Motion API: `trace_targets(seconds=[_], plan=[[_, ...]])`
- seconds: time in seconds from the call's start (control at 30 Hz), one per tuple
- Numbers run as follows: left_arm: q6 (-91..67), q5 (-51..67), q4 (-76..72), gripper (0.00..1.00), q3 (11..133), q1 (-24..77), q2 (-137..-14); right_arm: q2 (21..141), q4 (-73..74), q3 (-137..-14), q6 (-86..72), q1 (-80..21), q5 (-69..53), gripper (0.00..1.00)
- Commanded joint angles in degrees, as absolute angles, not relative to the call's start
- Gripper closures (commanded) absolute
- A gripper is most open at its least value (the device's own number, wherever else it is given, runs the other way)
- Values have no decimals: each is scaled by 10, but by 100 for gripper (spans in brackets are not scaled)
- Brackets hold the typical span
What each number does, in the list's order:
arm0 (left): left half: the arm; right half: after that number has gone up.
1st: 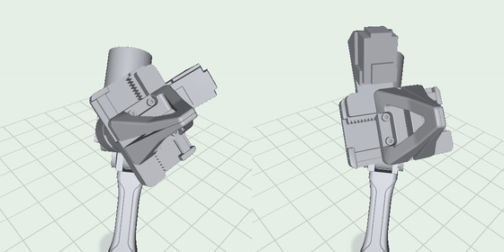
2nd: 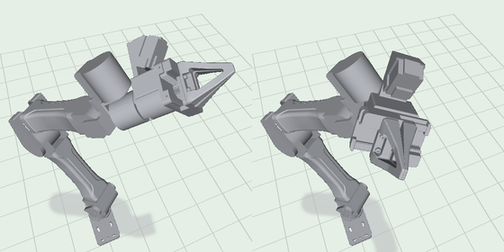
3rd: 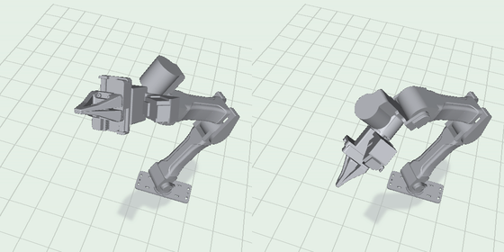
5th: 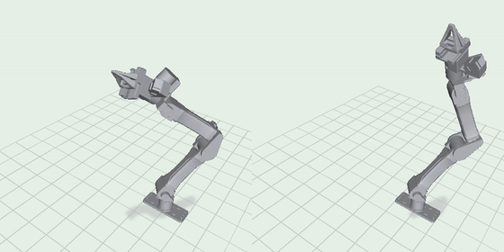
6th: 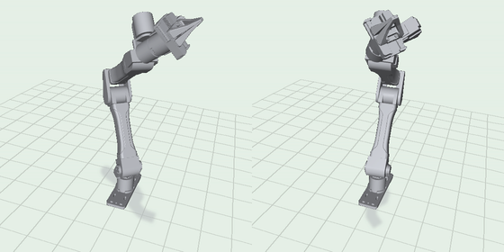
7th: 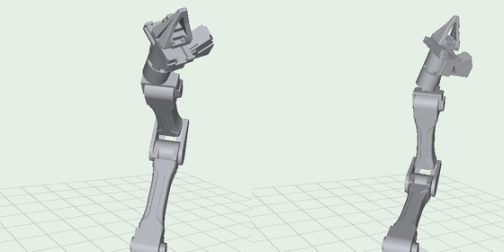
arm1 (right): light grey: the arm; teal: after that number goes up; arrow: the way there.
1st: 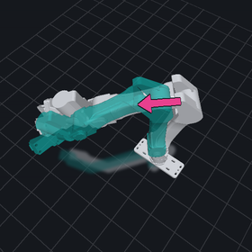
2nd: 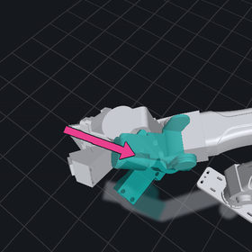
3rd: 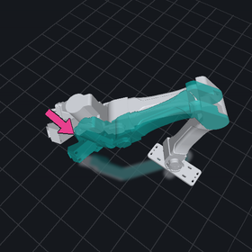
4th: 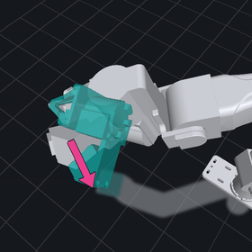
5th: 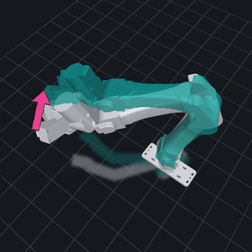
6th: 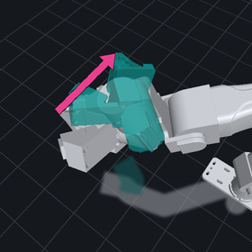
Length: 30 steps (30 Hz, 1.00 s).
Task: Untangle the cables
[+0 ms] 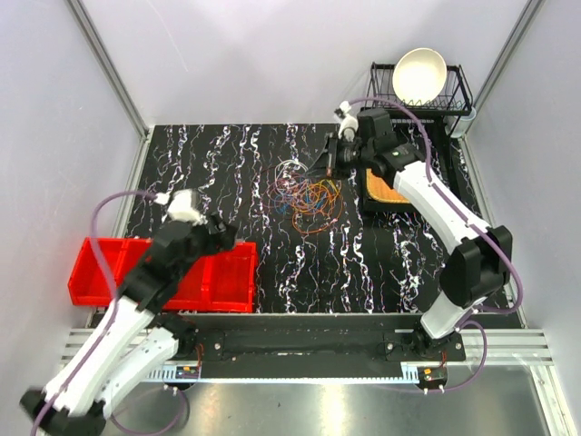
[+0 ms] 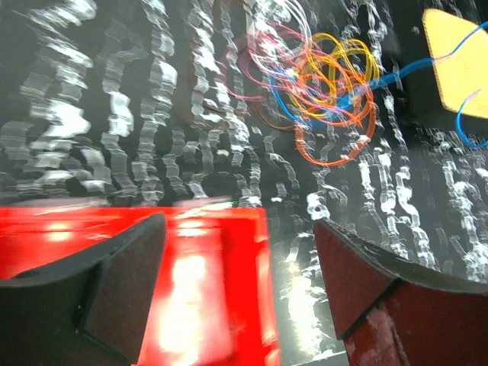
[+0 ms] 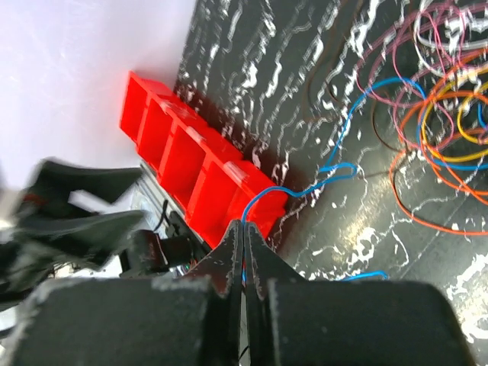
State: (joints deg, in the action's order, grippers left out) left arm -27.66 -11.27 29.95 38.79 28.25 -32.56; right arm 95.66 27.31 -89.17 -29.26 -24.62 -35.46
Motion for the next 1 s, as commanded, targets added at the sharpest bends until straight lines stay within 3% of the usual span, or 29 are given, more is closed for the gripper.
trace_targets(seconds=[0.0, 0.27, 0.57, 0.7, 0.77, 0.83, 0.97], plan=[[-373, -53, 79, 19, 344, 310, -423, 897, 239, -940, -303, -252, -339, 100], [-389, -106, -75, 2, 422, 416, -698, 884, 349, -1063, -238, -250, -193, 100], [-400, -203, -172, 4, 535, 474, -892, 857, 363, -1062, -248, -250, -167, 100], [-395, -245, -130, 5, 645, 495, -1009, 834, 374, -1058, -241, -249, -154, 100], [-392, -251, -118, 10, 686, 500, -1041, 825, 384, -1064, -243, -247, -140, 100], [-389, -261, -107, 26, 709, 504, -1081, 814, 394, -1070, -253, -245, -134, 100], [-403, -311, -47, 36, 762, 504, -1122, 802, 414, -1093, -258, -243, -134, 100]])
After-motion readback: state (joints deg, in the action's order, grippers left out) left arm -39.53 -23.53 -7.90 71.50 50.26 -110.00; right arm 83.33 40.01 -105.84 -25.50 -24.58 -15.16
